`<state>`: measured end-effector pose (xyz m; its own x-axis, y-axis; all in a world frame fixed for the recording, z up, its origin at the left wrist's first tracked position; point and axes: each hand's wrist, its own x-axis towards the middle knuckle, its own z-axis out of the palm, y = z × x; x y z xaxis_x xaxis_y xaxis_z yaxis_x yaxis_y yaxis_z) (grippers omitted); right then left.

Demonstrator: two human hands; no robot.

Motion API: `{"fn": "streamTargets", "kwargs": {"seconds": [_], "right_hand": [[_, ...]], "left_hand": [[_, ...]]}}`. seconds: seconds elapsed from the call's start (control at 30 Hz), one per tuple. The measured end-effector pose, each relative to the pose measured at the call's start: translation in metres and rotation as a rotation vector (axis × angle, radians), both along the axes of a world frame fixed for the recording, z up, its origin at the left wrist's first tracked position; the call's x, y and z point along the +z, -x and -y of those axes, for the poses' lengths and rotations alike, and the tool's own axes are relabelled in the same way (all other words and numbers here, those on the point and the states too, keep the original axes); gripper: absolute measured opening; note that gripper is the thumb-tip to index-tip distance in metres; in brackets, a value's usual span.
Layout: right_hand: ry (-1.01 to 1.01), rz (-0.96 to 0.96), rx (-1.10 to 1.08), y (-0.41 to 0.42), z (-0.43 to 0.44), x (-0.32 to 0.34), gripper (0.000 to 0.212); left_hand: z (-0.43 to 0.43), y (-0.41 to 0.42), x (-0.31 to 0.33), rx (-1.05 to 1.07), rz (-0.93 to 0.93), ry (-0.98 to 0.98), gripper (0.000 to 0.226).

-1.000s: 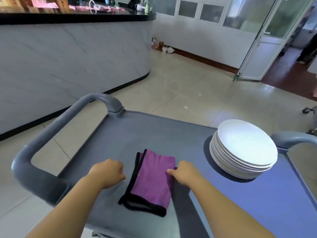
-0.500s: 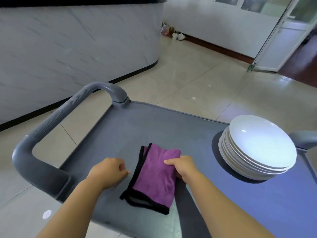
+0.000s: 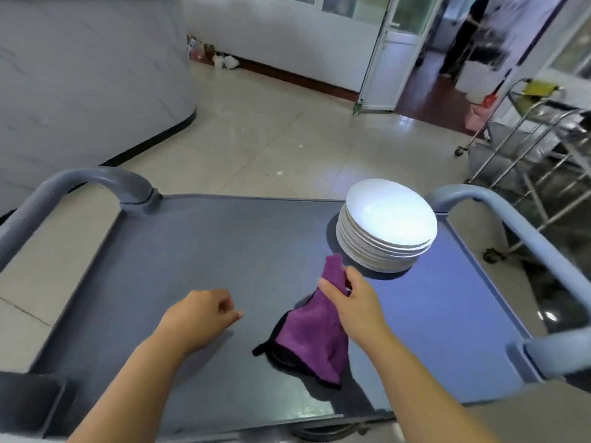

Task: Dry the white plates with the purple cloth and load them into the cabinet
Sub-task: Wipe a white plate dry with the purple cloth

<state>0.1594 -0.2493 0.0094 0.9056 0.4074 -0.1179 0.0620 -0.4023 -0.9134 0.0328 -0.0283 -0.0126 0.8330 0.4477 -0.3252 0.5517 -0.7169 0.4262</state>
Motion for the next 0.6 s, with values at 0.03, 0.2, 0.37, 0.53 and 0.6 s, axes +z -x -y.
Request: {"fn": "streamTargets", "kwargs": {"seconds": [0.03, 0.2, 0.37, 0.53, 0.6], "right_hand": [[0.010, 0.016, -0.029, -0.001, 0.012, 0.006, 0.019], [0.029, 0.122, -0.194, -0.015, 0.070, 0.022, 0.029], [-0.111, 0.133, -0.282, -0.029, 0.117, 0.029, 0.035], [-0.220, 0.080, -0.305, -0.061, 0.149, 0.033, 0.020], [-0.180, 0.097, -0.295, -0.078, 0.159, 0.035, 0.034]], "left_hand": [[0.005, -0.006, 0.001, -0.027, 0.005, 0.006, 0.022], [0.030, -0.038, 0.010, -0.149, 0.033, 0.024, 0.022], [0.059, -0.073, 0.023, -0.220, 0.062, 0.050, 0.020], [0.094, -0.113, 0.028, -0.232, 0.105, 0.064, 0.020], [0.109, -0.128, 0.028, -0.212, 0.123, 0.073, 0.020]]}}
